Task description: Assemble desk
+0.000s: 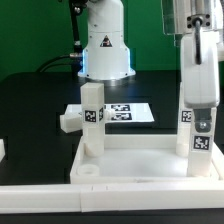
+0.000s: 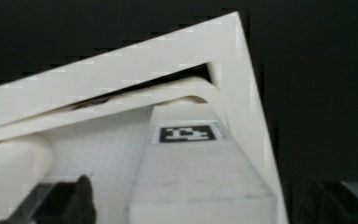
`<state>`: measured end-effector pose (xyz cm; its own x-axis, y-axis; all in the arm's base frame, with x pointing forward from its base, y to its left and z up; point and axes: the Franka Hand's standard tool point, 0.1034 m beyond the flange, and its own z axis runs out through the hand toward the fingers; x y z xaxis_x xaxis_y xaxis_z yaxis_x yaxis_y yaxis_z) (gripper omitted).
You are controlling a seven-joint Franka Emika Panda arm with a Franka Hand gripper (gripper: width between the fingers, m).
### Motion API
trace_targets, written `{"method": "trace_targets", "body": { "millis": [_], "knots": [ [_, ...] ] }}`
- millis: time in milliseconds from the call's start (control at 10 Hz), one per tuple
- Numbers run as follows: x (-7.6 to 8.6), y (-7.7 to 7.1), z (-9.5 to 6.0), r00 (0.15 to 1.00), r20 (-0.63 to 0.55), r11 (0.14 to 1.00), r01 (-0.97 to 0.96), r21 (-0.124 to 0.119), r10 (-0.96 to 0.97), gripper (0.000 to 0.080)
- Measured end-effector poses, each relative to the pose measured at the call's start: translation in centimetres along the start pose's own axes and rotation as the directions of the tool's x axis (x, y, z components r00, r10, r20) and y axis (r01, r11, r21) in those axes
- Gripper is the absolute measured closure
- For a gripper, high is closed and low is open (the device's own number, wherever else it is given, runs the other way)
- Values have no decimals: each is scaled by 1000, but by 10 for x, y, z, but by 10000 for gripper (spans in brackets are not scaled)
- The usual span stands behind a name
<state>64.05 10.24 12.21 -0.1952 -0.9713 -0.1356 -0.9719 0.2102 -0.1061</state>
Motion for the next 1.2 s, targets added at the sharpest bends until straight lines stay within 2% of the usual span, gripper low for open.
{"method": "trace_targets", "body": {
  "millis": [200, 700, 800, 1000, 1100, 1200],
  "knots": [
    [19, -9, -24, 996, 2, 996, 86, 35, -86, 157],
    [20, -10, -22, 996, -3, 995, 92, 34, -92, 150],
    [24, -10, -24, 991, 3, 990, 131, 50, -132, 150],
    [55, 0, -42, 962, 10, 958, 270, 99, -272, 150],
    [71, 7, -55, 932, 15, 927, 359, 105, -362, 150],
    [83, 4, -67, 907, 21, 902, 416, 112, -421, 150]
  ]
}}
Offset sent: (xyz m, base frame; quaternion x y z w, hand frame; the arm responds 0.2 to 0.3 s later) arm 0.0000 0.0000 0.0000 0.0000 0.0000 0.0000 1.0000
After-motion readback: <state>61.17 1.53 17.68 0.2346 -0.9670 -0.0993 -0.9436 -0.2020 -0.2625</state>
